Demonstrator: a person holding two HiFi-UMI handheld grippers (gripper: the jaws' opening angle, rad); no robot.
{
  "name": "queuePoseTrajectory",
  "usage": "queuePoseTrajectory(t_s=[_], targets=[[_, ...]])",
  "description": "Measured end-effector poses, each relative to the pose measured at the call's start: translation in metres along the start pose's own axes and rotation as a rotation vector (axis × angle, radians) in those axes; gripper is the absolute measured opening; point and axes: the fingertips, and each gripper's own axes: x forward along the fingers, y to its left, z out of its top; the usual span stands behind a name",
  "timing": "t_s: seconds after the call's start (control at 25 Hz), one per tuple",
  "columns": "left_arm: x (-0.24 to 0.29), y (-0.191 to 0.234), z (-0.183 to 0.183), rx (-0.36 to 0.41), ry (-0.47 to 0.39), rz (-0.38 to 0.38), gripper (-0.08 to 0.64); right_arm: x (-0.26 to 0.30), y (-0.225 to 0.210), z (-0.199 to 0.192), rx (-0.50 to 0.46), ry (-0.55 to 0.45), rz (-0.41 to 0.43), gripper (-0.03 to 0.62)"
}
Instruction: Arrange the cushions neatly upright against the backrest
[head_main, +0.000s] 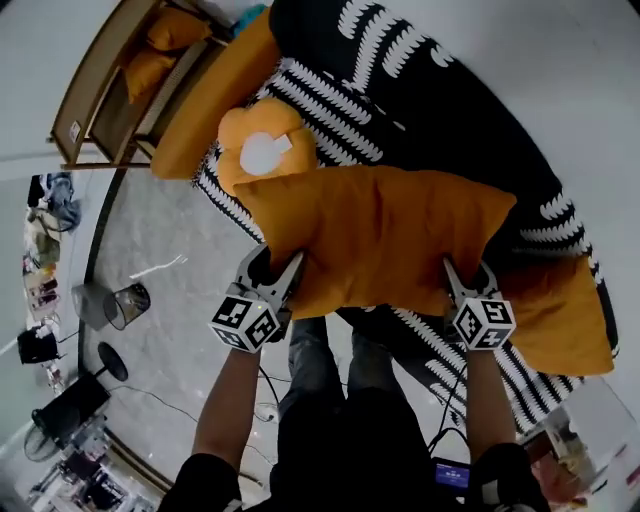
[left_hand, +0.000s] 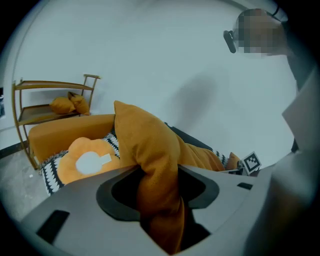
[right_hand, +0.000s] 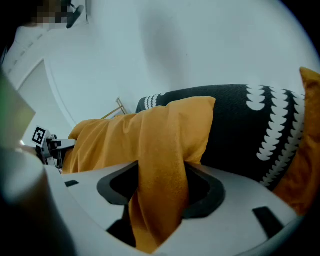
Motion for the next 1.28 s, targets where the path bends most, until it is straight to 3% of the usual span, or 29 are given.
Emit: queuePoseTrajectory(t_s=[0.28,0.44,0.68,1.0,1.28], targets=[[0.069,-0.024,0.044,0.117,0.07,-0.206,0.225,-0.03,-0.029,0.009,0.162,-0.152,-0.185,0.264],[0.105,-0.034,0.091,0.216,0.083,-0.353,0.23,-0.047,-0.024,0.024,0.258,-0.26,-0.316,0.267],[0.132,-0.028,0.142,0.27,0.102,-0.478,0.236,-0.045,-0.005,0.051,0.315,-0.361,-0.439,0.272],[0.168,-0.005,0.199,0.342,0.074,-0.551,0.247,-0.009,0.012,0.083,0.372,-0.457,-0.511,0.275],[0.203,0.004,0.209,0.333,0.046,-0.575,0.264,0.01,-0.005,0.106,0.353,-0.502,-0.538,0.282]])
